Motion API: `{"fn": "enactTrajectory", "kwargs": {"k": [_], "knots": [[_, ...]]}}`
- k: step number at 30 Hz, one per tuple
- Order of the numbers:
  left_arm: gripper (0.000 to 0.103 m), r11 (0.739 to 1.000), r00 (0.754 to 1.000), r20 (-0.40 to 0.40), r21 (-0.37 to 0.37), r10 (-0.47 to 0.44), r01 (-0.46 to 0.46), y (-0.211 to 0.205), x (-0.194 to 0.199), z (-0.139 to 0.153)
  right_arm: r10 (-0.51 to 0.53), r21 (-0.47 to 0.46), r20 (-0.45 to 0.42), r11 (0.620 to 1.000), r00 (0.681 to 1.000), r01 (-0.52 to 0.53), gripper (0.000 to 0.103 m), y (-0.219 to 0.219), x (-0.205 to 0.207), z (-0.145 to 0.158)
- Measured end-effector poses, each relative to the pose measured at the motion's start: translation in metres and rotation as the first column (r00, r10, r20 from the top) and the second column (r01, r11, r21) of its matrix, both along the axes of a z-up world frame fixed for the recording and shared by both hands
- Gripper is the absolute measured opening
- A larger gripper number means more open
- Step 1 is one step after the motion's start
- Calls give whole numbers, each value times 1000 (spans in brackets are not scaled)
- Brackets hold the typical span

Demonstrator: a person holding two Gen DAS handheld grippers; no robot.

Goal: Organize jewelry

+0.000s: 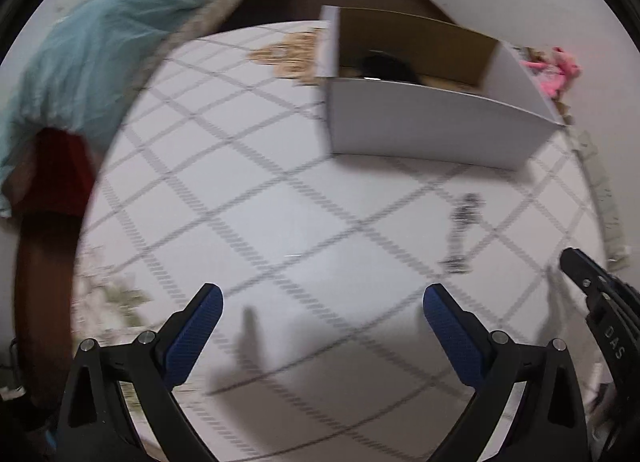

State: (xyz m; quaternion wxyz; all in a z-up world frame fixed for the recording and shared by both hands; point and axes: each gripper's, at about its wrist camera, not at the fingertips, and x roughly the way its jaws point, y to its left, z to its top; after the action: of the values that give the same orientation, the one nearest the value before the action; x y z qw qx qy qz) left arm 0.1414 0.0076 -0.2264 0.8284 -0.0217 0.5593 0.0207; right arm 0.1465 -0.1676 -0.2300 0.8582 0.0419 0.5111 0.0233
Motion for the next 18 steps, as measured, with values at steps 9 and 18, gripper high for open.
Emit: {"fn": "enactTrajectory", "kwargs": {"k": [9, 18], "knots": [[51, 983, 983, 15, 10, -185, 185, -64, 13, -18, -96, -12, -21, 995, 995, 96, 9, -52, -2, -6], [0, 975, 977, 81, -84, -199, 205, -58, 13, 3, -111, 26, -25, 993, 994, 112, 9, -58, -3, -2]]}}
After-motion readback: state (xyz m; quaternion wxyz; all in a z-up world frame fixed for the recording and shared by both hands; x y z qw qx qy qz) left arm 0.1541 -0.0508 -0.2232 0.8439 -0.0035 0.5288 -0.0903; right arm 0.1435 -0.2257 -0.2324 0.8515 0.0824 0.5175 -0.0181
